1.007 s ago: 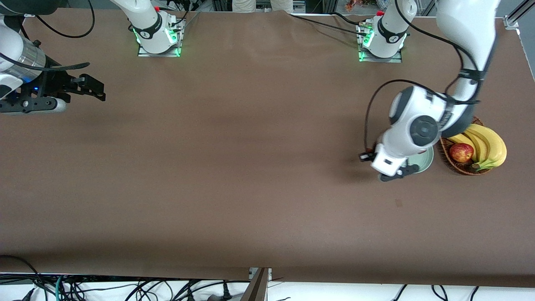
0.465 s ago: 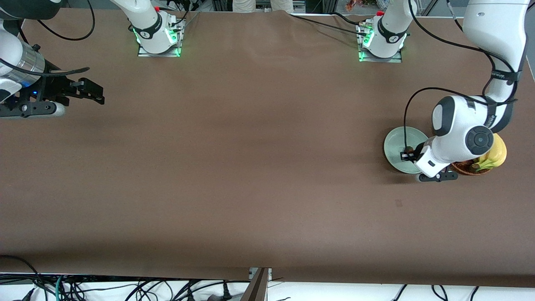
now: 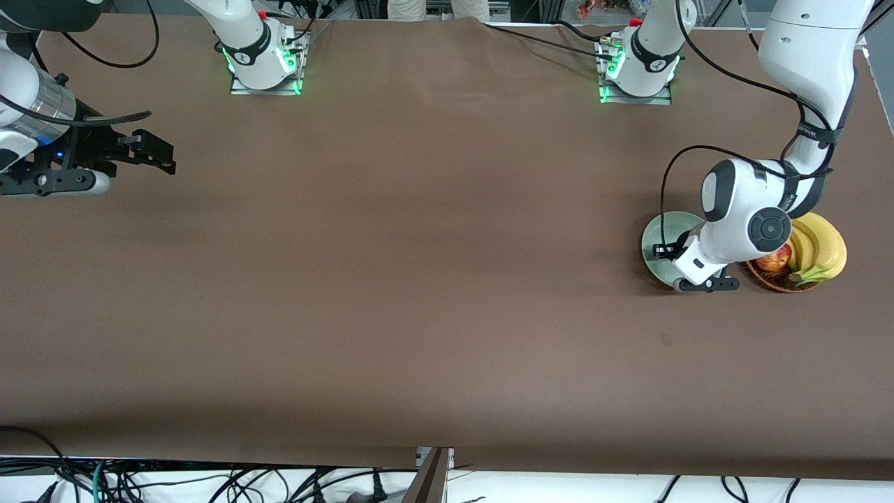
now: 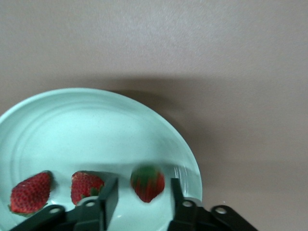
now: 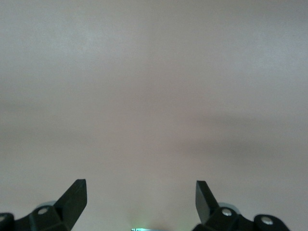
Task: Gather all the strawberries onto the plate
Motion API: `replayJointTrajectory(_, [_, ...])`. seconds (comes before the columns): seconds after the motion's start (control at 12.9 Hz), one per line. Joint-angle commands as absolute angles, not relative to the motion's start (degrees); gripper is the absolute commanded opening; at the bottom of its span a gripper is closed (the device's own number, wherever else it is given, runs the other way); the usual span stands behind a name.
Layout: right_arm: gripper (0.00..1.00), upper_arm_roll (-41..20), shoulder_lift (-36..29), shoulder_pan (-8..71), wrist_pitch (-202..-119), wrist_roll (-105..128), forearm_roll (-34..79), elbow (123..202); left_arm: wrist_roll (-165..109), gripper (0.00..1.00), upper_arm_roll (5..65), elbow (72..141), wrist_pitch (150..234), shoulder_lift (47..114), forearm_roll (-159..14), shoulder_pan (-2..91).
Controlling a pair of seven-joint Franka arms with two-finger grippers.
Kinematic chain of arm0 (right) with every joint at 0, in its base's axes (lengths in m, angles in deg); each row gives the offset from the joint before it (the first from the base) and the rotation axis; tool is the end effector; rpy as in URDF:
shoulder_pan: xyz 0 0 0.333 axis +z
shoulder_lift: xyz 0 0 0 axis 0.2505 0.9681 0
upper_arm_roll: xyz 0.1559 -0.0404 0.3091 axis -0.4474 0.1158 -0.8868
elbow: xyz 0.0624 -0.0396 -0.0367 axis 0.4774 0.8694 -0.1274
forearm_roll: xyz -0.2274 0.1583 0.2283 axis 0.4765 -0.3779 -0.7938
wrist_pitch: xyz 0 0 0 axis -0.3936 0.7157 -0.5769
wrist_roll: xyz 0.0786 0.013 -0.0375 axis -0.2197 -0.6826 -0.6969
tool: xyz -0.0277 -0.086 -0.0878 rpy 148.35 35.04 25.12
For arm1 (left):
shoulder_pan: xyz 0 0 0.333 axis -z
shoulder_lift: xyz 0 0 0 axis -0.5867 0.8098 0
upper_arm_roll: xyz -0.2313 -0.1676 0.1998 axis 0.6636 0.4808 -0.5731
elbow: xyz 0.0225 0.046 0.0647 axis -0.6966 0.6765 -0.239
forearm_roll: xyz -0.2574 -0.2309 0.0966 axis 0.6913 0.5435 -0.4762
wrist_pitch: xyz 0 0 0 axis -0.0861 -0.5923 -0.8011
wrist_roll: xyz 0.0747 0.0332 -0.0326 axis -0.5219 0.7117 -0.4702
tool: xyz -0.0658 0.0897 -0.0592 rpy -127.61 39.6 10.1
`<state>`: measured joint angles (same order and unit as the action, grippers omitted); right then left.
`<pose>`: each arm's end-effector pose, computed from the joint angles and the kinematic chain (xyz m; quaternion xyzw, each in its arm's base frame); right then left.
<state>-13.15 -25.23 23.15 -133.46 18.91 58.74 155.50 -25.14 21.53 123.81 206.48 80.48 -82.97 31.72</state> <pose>0.5227 0.0552 0.5993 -0.9982 -0.0314 0.0520 0.0019 0.5639 -0.0013 0.2453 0.9948 0.0213 -0.0996 0.0046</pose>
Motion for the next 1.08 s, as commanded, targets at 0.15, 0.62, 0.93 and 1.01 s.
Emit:
replayJointTrajectory(0.15, [1.0, -13.8, -24.8, 23.03, -132.41, 18.87, 59.66, 153.89, -20.37, 1.0, 21.52, 116.15, 192.79, 71.76, -82.11, 31.44])
replayJointTrajectory(0.62, [1.0, -13.71, -24.36, 22.59, -133.2, 19.04, 59.66, 153.89, -20.27, 1.0, 21.26, 108.44, 179.98, 63.3, -81.59, 34.15])
replayJointTrajectory(0.93, [1.0, -13.8, -24.36, 23.03, -133.29, 18.25, 60.1, 153.89, -20.19, 1.0, 16.17, 98.06, 169.32, 62.68, -80.09, 38.56])
replayJointTrajectory(1.01, [1.0, -13.8, -24.36, 22.86, -133.29, 18.25, 60.01, 153.89, -20.54, 1.0, 15.99, 96.12, 167.74, 62.77, -80.09, 38.91])
